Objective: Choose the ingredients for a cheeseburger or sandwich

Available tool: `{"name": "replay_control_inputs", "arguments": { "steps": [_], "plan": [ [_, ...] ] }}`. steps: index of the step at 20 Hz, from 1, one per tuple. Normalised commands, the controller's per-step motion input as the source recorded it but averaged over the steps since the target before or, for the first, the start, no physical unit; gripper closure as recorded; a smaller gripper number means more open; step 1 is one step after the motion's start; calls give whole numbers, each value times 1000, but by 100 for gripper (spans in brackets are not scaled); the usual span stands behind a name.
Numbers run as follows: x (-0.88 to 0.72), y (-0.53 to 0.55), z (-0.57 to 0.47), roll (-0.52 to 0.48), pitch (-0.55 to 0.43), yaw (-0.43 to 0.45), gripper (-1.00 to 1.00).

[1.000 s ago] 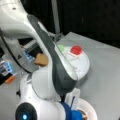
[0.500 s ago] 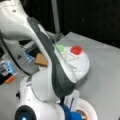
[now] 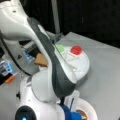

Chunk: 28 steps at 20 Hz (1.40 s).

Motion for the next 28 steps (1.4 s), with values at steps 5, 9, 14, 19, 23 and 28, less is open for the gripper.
{"name": "replay_control_inputs", "arguments": {
  "steps": [5,9,14,19,23,28],
  "plan": [
    [361,-207,8,129,112,72,100],
    [368,-184,-6,79,124,65,100],
    [372,-142,-32,18,122,60,100],
    [344,-75,-10,38,129,67,100],
    [319,-57,-1,37,128,69,100],
    [302,-78,7,32,135,70,-100]
  ]
}}
